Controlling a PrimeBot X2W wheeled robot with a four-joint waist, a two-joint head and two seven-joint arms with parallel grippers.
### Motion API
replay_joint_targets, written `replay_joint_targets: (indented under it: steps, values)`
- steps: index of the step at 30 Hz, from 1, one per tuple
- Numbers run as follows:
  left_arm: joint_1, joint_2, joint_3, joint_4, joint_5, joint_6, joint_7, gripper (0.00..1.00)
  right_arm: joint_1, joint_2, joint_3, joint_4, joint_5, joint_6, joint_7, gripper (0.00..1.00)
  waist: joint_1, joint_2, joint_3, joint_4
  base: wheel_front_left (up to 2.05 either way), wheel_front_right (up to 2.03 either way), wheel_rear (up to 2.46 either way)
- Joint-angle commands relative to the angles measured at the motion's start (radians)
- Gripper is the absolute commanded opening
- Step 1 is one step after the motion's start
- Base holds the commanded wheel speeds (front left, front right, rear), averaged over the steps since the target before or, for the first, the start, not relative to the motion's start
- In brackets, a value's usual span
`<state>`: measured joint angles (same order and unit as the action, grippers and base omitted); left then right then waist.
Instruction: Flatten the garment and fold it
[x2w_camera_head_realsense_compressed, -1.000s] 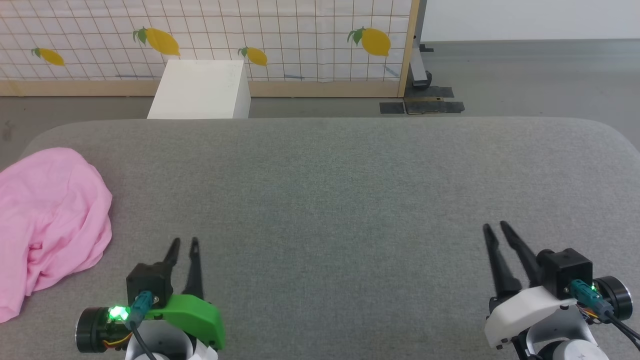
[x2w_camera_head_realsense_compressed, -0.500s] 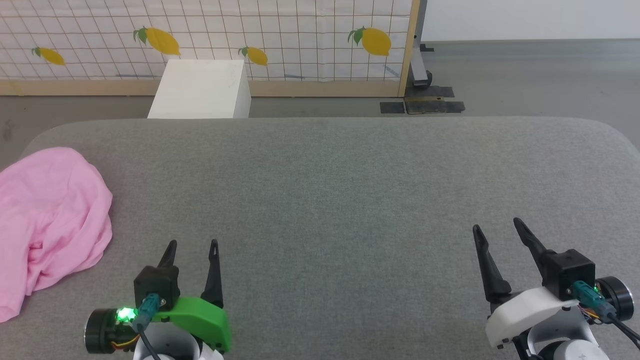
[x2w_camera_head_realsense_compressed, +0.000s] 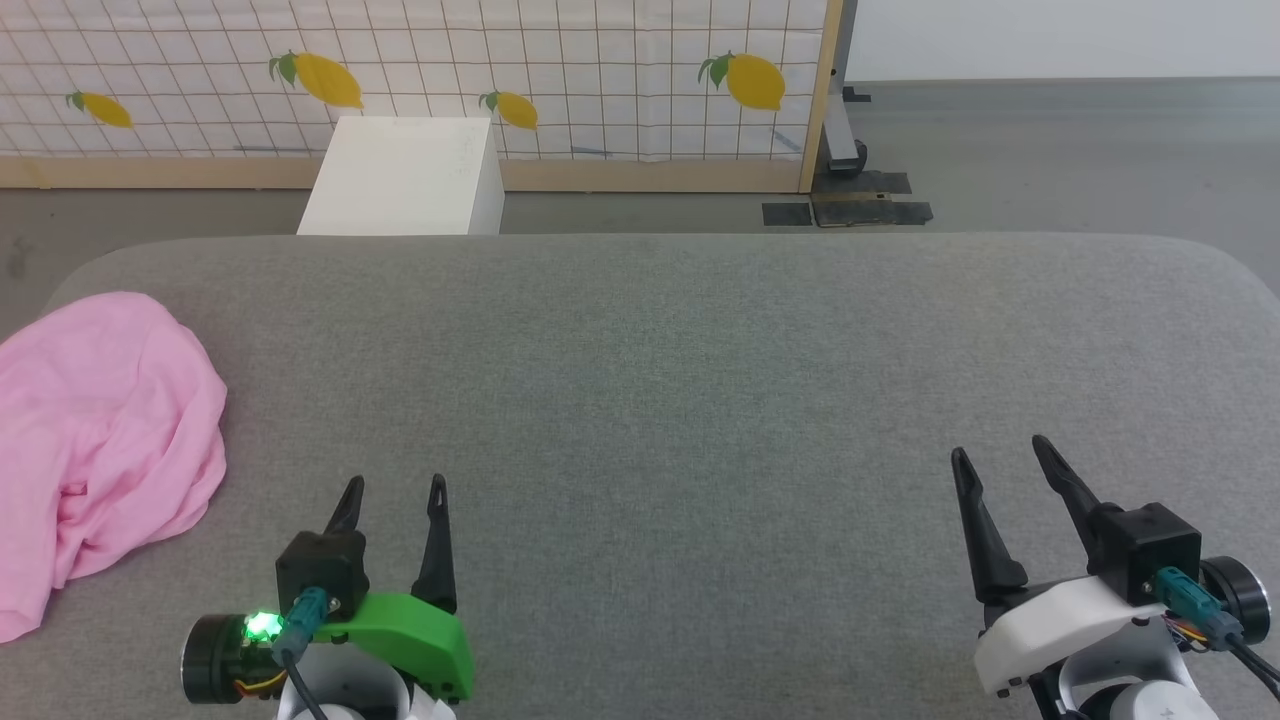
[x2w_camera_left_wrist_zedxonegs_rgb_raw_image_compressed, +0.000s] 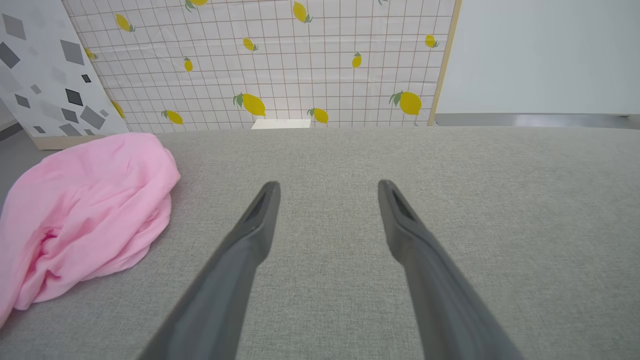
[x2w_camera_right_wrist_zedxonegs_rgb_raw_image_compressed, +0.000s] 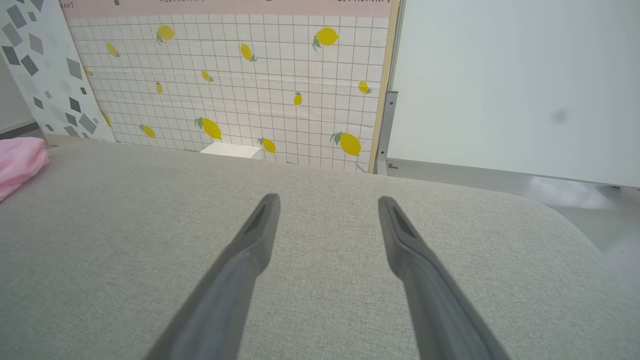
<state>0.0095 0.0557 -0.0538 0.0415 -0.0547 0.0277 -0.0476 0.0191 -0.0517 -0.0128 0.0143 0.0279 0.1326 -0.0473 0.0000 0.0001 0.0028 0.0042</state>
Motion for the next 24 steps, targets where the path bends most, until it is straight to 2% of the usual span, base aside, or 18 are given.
replay_joint_targets:
  steps: [1,24]
  values:
    - [-0.020,-0.001,-0.006,0.002,-0.019,0.006,-0.016,1.00,-0.013,0.000,-0.004,0.004,0.012,0.000,-0.015,1.00,0.0000,-0.0001,0.000,0.000,0.00,0.00,0.00]
    - [-0.025,0.009,-0.021,0.018,-0.056,0.021,-0.063,1.00,-0.022,0.001,-0.012,0.015,0.046,-0.001,-0.063,1.00,0.0000,-0.0001,0.005,0.008,0.00,0.00,0.00]
